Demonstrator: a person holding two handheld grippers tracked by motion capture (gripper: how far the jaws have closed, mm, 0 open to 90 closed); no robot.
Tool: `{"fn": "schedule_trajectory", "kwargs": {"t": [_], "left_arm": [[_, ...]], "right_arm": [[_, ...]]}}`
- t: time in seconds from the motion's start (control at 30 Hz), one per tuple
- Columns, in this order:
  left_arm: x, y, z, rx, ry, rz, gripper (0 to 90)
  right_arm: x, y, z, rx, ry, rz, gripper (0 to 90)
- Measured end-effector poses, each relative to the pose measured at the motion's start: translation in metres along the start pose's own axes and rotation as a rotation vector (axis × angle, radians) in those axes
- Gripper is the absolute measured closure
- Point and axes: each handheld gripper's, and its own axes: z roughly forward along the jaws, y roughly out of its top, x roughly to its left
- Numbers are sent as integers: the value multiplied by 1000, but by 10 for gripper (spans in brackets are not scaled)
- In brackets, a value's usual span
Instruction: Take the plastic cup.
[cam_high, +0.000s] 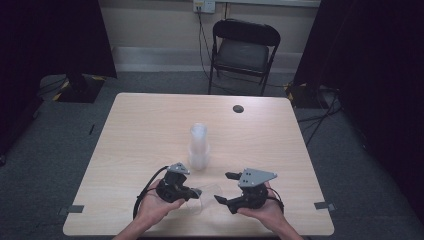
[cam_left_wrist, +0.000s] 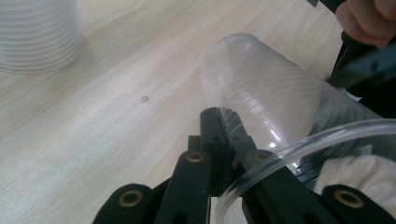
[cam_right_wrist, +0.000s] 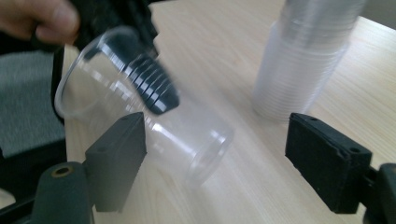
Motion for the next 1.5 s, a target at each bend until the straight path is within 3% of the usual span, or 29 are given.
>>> {"fn": "schedule_trajectory", "kwargs": {"t": [0.13, 0.3, 0.47, 0.57, 0.6, 0.67, 0.7, 1.2, 1.37, 1.5], "left_arm": [[3, 4, 1, 6, -4, -21, 900], [2, 9, 2, 36, -25, -28, 900], [8, 12, 2, 48, -62, -84, 900], [7, 15, 5, 57, -71, -101, 900], [6, 17, 6, 73, -58, -91, 900], [4, 21, 8, 91, -80, -94, 900], [2, 24, 8, 103, -63, -79, 900], [-1, 38, 26, 189, -34, -99, 900], [0, 38, 30, 194, -27, -101, 900], [-1, 38, 31, 198, -16, -103, 900]], "right_arm": [[7, -2, 7, 34, 29, -80, 218], [16, 2, 14, 60, 10, -202, 207], [21, 3, 22, 90, -1, -265, 198], [21, 4, 26, 100, -8, -276, 193], [21, 4, 28, 104, -11, -287, 193], [23, 4, 32, 132, -24, -319, 202], [25, 5, 33, 133, -25, -332, 214], [33, 8, 42, 115, -44, -375, 230], [38, 10, 43, 116, -63, -404, 237], [38, 9, 43, 108, -59, -394, 243]]}}
